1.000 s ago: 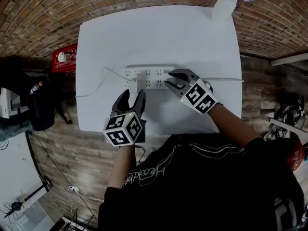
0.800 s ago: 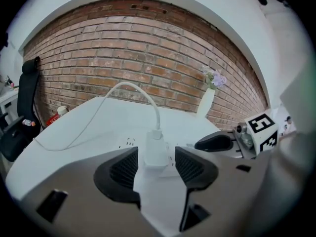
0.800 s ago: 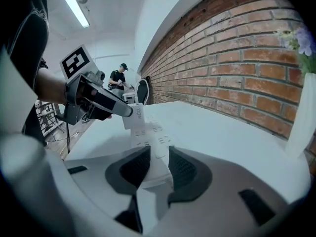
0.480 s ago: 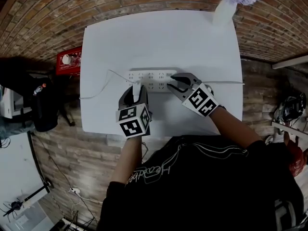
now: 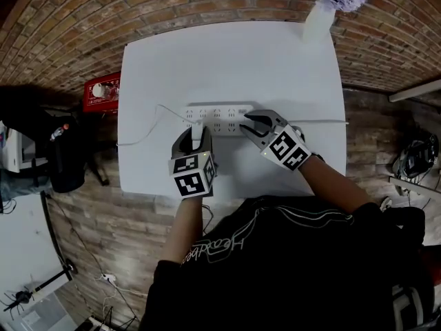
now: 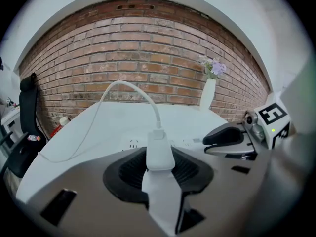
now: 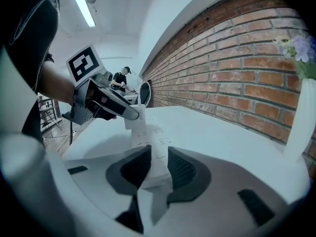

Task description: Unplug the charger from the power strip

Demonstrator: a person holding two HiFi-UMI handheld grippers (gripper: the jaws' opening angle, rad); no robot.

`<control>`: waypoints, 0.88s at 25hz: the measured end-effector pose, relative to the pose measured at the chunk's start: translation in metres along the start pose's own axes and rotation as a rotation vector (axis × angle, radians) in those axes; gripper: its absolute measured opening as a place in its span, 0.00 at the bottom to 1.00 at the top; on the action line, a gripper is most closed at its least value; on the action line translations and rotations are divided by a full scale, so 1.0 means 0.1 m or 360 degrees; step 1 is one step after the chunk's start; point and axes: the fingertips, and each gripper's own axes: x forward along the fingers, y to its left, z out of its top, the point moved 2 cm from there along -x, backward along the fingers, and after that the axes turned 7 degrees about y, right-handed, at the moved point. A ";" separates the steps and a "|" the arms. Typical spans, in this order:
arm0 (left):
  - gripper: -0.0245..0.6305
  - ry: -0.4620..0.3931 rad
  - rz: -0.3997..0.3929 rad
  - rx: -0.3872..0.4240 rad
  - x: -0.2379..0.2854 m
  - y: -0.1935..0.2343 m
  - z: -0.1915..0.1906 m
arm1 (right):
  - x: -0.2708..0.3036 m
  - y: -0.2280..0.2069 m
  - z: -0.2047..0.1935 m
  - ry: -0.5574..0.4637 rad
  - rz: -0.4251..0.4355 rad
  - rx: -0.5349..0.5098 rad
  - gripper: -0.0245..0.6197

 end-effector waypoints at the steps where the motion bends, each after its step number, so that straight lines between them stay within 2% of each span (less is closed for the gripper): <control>1: 0.24 -0.0003 -0.0012 -0.0008 0.00 0.01 0.00 | 0.00 0.00 0.00 0.0004 0.0008 0.0004 0.17; 6: 0.26 0.0007 -0.0114 -0.0119 0.01 0.03 -0.01 | 0.01 0.00 0.00 0.0013 0.0028 0.0014 0.17; 12: 0.24 0.0054 0.0045 0.0085 -0.02 -0.03 0.01 | 0.02 0.00 -0.01 0.0018 0.0037 0.0025 0.17; 16: 0.25 0.0049 0.0088 0.0146 -0.05 -0.07 0.03 | 0.00 0.00 0.00 0.0007 0.0041 0.0018 0.17; 18: 0.25 0.0053 0.0064 0.0117 -0.04 -0.06 0.02 | 0.00 0.00 0.00 0.0008 0.0044 0.0015 0.17; 22: 0.25 0.0083 -0.0019 -0.0050 -0.02 0.00 -0.03 | 0.01 0.00 -0.01 0.0027 0.0065 0.0015 0.17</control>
